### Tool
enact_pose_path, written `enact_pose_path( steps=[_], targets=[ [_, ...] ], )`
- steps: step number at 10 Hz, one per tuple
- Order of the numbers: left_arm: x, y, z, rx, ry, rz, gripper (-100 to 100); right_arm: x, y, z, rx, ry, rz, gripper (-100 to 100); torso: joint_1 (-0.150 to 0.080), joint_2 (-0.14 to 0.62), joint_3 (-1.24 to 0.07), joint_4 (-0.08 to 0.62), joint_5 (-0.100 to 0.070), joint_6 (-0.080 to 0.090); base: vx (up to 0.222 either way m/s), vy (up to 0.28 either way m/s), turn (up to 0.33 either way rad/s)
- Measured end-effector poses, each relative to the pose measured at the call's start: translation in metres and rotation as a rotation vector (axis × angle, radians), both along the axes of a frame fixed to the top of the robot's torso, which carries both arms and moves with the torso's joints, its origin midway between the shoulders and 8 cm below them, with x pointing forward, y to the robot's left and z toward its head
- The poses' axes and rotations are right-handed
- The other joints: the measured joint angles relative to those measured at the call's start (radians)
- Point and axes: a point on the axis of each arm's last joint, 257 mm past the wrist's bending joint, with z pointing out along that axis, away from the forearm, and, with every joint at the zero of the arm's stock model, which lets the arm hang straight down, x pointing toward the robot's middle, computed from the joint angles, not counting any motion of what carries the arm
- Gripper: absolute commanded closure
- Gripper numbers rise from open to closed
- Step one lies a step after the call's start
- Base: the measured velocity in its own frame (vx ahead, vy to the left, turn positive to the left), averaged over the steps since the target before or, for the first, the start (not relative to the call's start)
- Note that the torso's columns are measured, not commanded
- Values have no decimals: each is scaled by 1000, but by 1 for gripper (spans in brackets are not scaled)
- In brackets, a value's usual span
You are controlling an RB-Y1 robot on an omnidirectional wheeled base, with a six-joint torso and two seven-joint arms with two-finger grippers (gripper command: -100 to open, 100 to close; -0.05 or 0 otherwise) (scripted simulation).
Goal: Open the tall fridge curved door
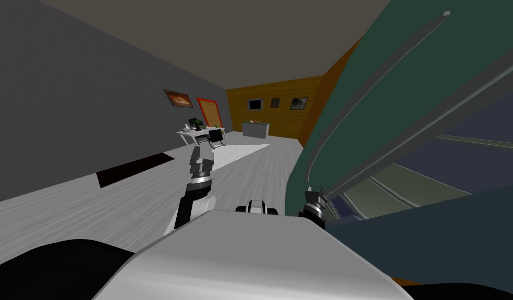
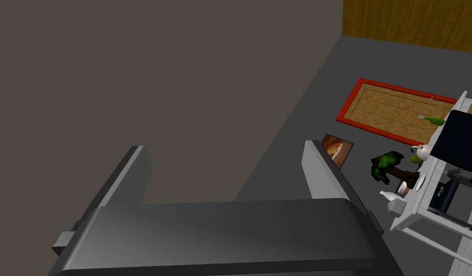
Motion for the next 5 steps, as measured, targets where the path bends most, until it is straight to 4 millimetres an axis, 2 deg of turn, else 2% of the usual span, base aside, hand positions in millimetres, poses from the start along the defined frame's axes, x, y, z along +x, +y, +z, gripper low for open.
enact_pose_path(
  steps=[2,5],
  targets=[
    [0,0,0,0,0,0,0,-5,-5,1,0,2,-26,100,-1,1,0,1,1,1,242,267,-94],
    [0,0,0,0,0,0,0,-12,-12,5,-5,1,-77,100,1,9,4,1,1,4,204,265,-64]
  ],
)
